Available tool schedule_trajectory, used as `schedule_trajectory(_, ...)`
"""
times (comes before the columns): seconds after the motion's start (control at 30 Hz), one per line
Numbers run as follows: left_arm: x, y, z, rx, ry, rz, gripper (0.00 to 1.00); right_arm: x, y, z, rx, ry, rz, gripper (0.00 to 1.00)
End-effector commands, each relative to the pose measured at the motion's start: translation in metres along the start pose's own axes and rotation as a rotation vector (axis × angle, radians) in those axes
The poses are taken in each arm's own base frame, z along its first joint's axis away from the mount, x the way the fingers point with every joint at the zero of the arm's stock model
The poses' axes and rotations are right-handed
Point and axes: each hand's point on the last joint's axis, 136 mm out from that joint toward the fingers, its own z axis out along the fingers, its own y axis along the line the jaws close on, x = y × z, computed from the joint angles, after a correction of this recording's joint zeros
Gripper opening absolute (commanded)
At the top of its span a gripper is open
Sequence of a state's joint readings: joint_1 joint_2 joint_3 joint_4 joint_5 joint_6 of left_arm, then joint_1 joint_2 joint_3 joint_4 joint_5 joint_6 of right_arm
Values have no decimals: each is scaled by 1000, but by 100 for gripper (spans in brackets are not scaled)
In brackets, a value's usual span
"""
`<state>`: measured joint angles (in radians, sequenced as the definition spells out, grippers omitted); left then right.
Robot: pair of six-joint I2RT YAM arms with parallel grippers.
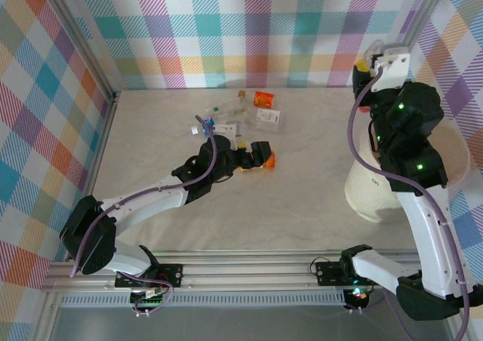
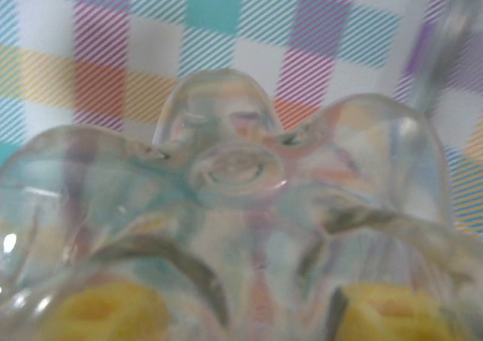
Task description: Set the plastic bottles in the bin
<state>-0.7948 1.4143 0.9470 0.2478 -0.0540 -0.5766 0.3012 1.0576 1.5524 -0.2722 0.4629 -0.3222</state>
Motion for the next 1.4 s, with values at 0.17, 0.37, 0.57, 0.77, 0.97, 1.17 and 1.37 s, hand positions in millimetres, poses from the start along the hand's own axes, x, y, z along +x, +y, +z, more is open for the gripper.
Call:
schedule_trajectory(0.17,-4,20,-5,-79,-50,-26,100,23,-66,12,245,128,-34,36)
schedule_trajectory(0.37,-1,26,-7,-103,-44,-34,100,71,-106,17,352,301,10,35)
schedule_trajectory(0.57,3,25,-4,-101,-18,-22,100,111,-129,9,415,468,45,34)
schedule_trajectory(0.77,6,26,2,-100,-3,-22,100,155,-144,-7,462,612,79,34)
schedule_trajectory(0.97,7,21,12,-74,20,-20,100,191,-144,-8,462,684,166,34)
schedule_trajectory(1.17,10,19,17,-53,37,-29,100,233,-138,-4,426,756,228,35)
schedule_trajectory(1.37,14,23,17,-55,48,-36,100,255,-122,4,350,781,271,40)
